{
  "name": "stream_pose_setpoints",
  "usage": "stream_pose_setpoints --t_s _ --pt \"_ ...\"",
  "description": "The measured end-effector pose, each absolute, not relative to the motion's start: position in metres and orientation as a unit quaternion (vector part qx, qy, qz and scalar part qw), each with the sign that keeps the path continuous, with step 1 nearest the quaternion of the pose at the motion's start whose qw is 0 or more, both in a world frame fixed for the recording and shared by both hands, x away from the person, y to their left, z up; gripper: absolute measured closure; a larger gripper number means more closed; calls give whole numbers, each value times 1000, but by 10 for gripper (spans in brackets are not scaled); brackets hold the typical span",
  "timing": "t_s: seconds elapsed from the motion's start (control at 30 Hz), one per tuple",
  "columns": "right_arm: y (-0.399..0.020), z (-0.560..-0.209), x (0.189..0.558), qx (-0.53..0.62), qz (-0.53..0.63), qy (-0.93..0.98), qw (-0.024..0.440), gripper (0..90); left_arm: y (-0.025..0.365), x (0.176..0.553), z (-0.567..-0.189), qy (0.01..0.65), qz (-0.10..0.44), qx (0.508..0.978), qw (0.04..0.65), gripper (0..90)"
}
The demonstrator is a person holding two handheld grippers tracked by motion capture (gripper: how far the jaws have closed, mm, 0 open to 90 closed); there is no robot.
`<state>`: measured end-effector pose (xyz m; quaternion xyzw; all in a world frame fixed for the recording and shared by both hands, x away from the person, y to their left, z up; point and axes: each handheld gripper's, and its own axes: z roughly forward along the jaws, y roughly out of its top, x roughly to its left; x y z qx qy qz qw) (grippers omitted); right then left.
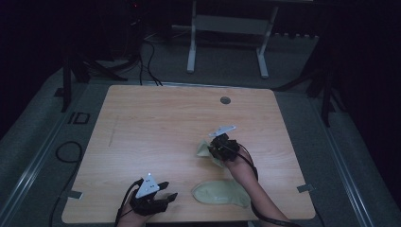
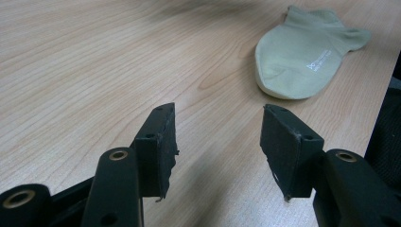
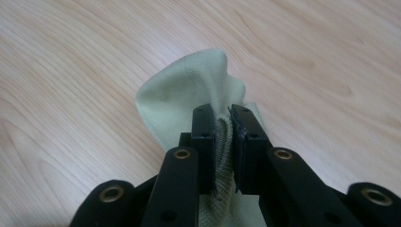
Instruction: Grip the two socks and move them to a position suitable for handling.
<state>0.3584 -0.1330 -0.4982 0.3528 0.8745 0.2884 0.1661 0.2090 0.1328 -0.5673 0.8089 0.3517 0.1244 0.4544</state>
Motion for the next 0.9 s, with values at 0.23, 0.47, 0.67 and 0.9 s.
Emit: stream_pose_setpoints --t_s 0.23,0.47,0.67,0.9 --pt "-148 -530 354 368 269 877 154 806 133 210 -565 352 128 807 458 459" --pt "-146 -551 348 354 275 882 145 575 134 212 -563 355 132 801 463 459" --pt "-140 -552 348 346 271 888 137 446 126 213 -557 344 135 804 465 458" --pt "-148 -534 343 362 289 877 128 411 113 229 -547 336 131 803 474 458"
